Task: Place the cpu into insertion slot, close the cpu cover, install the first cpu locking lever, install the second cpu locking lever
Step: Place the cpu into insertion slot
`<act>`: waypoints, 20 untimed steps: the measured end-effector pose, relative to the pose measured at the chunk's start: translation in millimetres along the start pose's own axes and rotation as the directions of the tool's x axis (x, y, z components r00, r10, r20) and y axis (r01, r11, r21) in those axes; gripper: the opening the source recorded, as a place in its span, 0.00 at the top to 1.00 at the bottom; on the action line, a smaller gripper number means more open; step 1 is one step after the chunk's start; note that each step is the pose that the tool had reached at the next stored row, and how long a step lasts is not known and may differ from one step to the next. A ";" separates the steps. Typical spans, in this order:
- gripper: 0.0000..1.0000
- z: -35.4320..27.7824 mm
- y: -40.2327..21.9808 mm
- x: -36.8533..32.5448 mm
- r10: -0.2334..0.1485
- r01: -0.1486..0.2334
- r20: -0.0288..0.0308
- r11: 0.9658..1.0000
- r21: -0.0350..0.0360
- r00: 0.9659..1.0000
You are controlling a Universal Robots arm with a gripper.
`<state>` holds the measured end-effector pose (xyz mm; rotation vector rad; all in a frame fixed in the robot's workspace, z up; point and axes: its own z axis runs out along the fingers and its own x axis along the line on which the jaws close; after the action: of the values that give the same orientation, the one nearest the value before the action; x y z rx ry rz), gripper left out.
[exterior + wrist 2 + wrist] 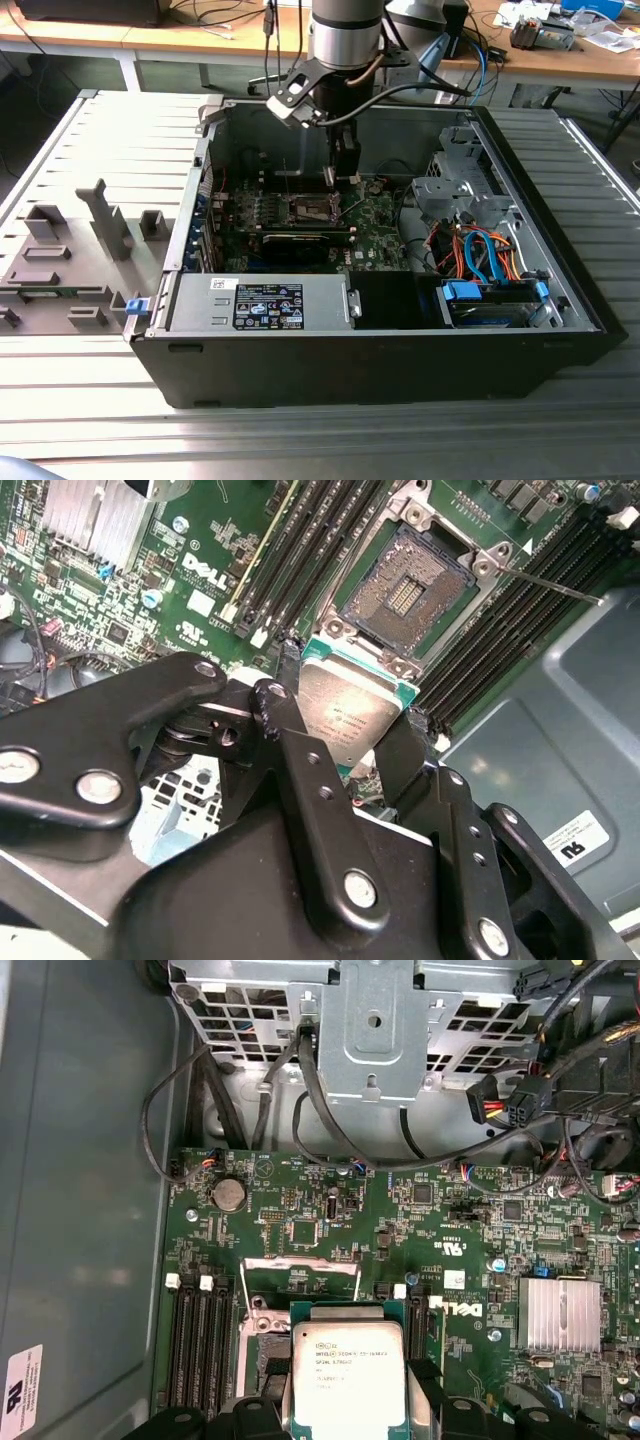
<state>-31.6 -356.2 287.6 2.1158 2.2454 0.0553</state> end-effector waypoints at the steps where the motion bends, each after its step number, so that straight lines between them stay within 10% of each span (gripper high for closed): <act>1: 0.46 0.0 -0.1 0.0 0.000 0.000 0.000 1.000 0.000 1.000; 20: 0.46 -0.1 -5.5 0.3 0.000 0.000 0.000 1.000 0.000 1.000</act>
<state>-37.1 -356.3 287.3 2.1157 2.2454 0.0551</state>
